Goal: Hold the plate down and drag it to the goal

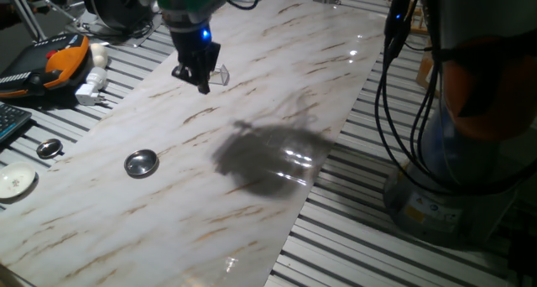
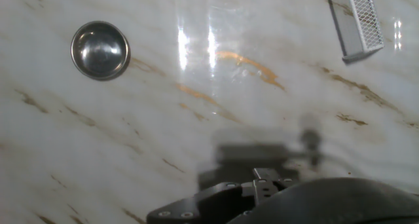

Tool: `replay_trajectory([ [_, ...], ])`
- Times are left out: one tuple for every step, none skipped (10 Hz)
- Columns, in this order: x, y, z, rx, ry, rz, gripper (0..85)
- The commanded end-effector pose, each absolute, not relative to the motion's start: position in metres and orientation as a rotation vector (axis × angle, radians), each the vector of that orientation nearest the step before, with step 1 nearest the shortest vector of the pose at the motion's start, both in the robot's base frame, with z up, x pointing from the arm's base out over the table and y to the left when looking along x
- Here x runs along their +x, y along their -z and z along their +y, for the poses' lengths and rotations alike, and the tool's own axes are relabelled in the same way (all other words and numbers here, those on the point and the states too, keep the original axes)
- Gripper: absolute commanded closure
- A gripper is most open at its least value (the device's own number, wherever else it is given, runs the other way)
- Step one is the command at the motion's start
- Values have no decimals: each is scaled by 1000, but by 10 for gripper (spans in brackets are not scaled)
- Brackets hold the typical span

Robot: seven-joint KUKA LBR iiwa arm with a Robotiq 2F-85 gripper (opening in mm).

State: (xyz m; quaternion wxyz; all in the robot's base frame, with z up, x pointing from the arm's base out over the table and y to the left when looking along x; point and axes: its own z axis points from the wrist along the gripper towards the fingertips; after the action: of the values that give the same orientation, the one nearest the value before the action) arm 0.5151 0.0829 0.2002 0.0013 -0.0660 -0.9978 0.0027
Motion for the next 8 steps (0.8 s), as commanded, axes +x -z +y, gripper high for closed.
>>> replay_trajectory([
  [514, -203, 91, -215, -11, -3126, 850],
  [513, -206, 97, -222, -9, -3122, 850],
  [513, -208, 103, -222, -18, -3123, 850],
  [511, -207, 109, -234, -21, -3120, 850],
  [509, -206, 114, -249, -23, -3121, 850],
  [507, -202, 118, -251, -30, -3124, 850],
  [503, -198, 123, -259, -48, -3130, 850],
  [500, -196, 127, -279, -31, -3133, 850],
])
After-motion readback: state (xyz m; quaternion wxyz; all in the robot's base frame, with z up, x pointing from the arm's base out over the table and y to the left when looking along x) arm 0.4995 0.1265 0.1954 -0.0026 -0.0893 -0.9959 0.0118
